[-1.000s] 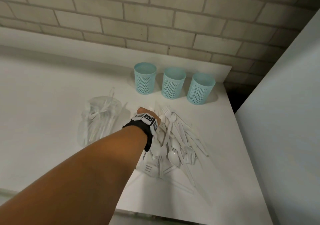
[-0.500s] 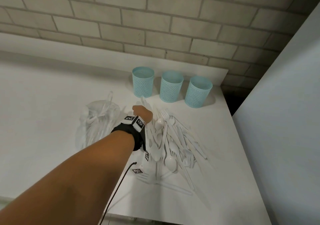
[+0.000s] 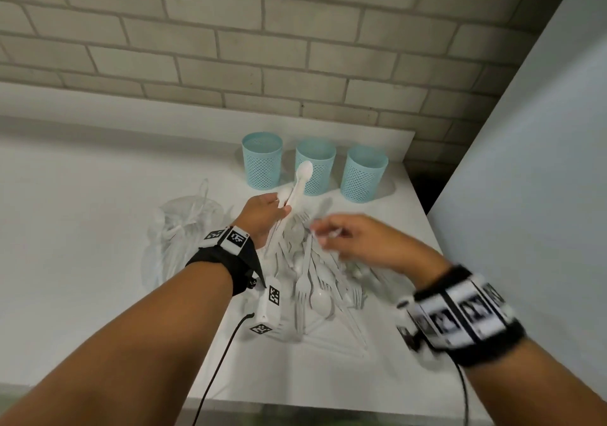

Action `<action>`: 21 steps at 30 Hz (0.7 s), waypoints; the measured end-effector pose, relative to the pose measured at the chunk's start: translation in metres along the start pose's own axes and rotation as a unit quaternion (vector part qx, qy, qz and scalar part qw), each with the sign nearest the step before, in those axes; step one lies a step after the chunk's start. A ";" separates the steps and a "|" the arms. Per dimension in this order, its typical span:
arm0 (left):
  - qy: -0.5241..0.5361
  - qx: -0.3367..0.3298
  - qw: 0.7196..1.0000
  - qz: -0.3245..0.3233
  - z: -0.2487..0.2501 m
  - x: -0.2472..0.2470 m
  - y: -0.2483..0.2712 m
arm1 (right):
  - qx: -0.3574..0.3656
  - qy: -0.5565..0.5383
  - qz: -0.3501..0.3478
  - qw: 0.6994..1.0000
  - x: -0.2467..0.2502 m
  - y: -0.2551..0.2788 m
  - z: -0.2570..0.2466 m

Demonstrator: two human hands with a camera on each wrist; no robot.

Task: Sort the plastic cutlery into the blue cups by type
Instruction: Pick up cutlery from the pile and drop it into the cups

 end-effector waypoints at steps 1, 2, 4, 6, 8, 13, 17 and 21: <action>0.019 0.002 1.000 -0.006 0.002 -0.001 0.004 | -0.025 -0.033 0.084 0.996 0.004 -0.021 0.003; 0.031 0.001 0.999 -0.012 0.004 -0.002 0.008 | -0.059 -0.076 0.152 0.984 0.008 -0.041 0.008; 0.041 -0.010 0.999 -0.029 0.008 -0.004 0.016 | -0.149 -0.209 0.186 0.948 0.008 -0.069 0.011; 0.062 -0.022 0.997 -0.050 0.010 -0.005 0.019 | -0.213 -0.309 0.128 0.918 0.000 -0.083 0.016; 0.077 -0.023 0.995 -0.059 0.010 -0.004 0.021 | -0.234 -0.309 0.084 0.918 -0.009 -0.086 0.017; 0.095 -0.017 0.993 -0.062 0.009 -0.003 0.020 | -0.192 -0.256 0.115 0.940 -0.022 -0.094 0.017; 0.099 -0.004 0.994 -0.053 0.006 -0.003 0.019 | -0.196 -0.302 0.123 0.925 -0.025 -0.100 0.012; 0.103 -0.004 0.993 -0.058 0.007 -0.003 0.017 | -0.190 -0.307 0.129 0.924 -0.026 -0.106 0.010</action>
Point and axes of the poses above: each hand's wrist, its own y-axis away from the middle knuckle, its own x-axis out of the back of the hand, z = x × y, the point moved 3 cm from there along -y, towards the middle knuckle, and after that the axes turned 15 degrees about z, right-handed, at the moved point
